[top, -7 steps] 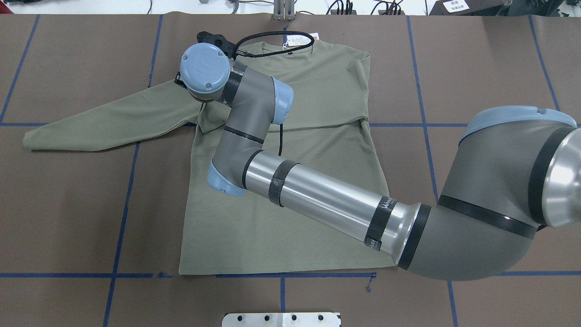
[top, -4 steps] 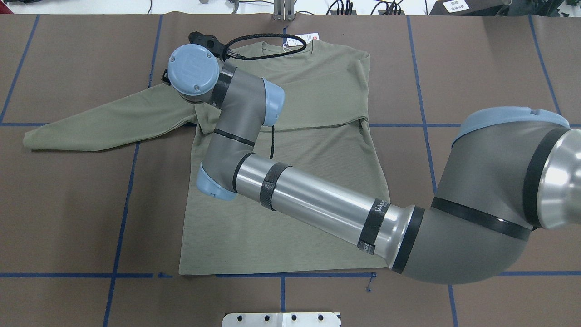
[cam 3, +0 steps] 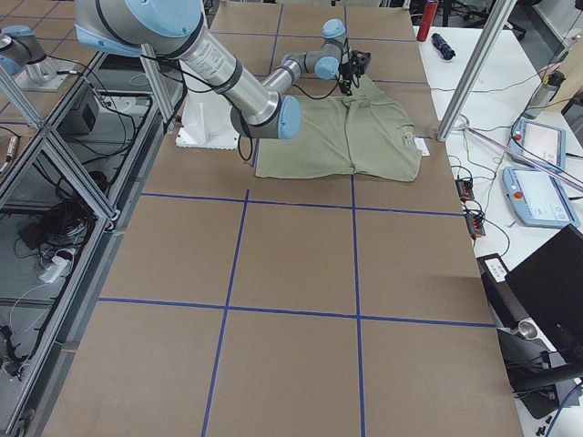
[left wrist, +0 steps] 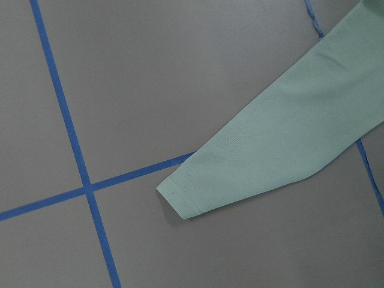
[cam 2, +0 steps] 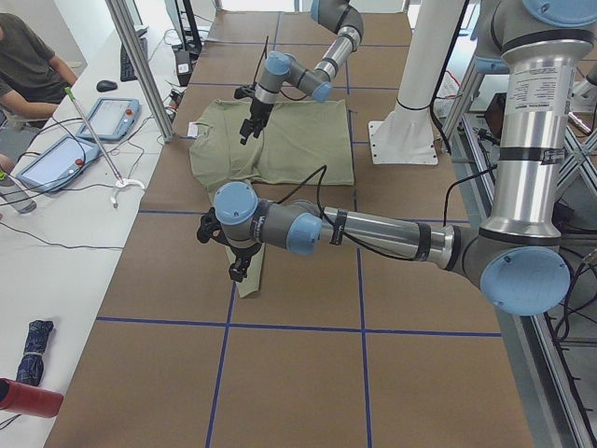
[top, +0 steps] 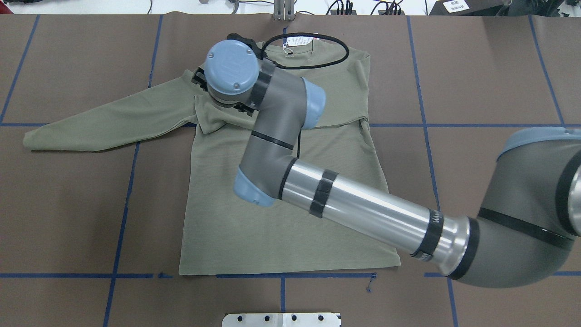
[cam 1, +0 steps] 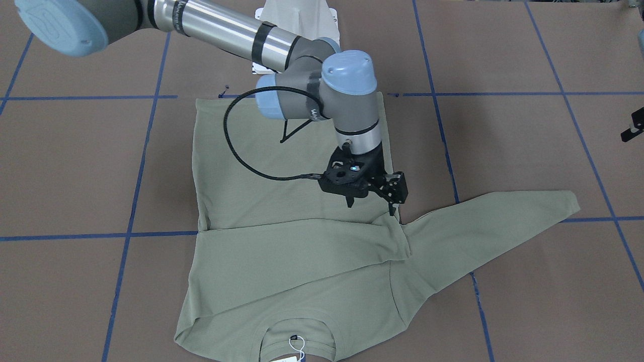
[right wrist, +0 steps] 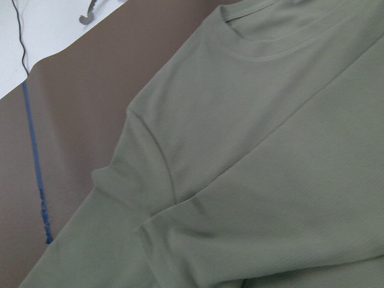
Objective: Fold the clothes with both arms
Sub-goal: 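Release the sleeve and raise the right gripper while the left gripper approaches the other cuff, then grasp the other sleeve cuff with the left gripper and fold it across the body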
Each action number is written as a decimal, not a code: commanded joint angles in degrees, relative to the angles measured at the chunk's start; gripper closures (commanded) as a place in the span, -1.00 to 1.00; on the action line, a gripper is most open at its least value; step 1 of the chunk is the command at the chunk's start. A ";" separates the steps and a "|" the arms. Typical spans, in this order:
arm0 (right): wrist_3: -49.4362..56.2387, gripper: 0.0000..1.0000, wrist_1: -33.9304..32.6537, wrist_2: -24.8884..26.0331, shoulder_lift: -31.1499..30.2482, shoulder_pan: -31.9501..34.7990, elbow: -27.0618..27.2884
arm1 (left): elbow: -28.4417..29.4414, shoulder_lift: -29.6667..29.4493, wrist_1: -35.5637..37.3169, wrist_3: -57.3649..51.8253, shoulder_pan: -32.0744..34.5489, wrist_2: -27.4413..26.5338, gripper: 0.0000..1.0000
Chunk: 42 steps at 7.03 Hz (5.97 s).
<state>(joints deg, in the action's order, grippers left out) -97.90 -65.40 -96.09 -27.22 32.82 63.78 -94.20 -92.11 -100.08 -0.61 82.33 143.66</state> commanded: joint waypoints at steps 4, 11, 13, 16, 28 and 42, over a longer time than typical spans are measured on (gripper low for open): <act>14.39 -0.98 -0.70 -14.02 -26.37 10.94 23.48 | 21.39 -7.80 -21.56 23.46 -12.18 -4.33 -0.80; 14.31 -0.99 -0.79 -13.07 -29.91 10.95 27.36 | 32.76 -12.39 -25.52 23.46 -12.28 -4.44 -0.42; 14.23 -0.99 -0.79 -13.07 -30.00 10.95 28.33 | 32.94 -12.39 -25.34 23.46 -12.46 -4.44 -0.23; 13.97 -0.99 -0.79 -12.99 -30.09 10.95 28.42 | 33.20 -12.39 -25.34 23.55 -12.90 -4.44 -0.16; 18.35 -0.99 -0.70 -15.35 -44.14 13.75 39.66 | 6.96 -17.00 -25.51 55.07 -14.73 6.20 1.00; 29.17 -1.00 4.93 -20.63 -59.88 22.11 42.66 | 47.34 -66.78 -45.20 97.37 -52.35 -47.41 0.16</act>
<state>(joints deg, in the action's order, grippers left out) -68.70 -60.76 -116.58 -86.84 54.86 106.33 -47.99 -157.38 -144.85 96.75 31.21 97.41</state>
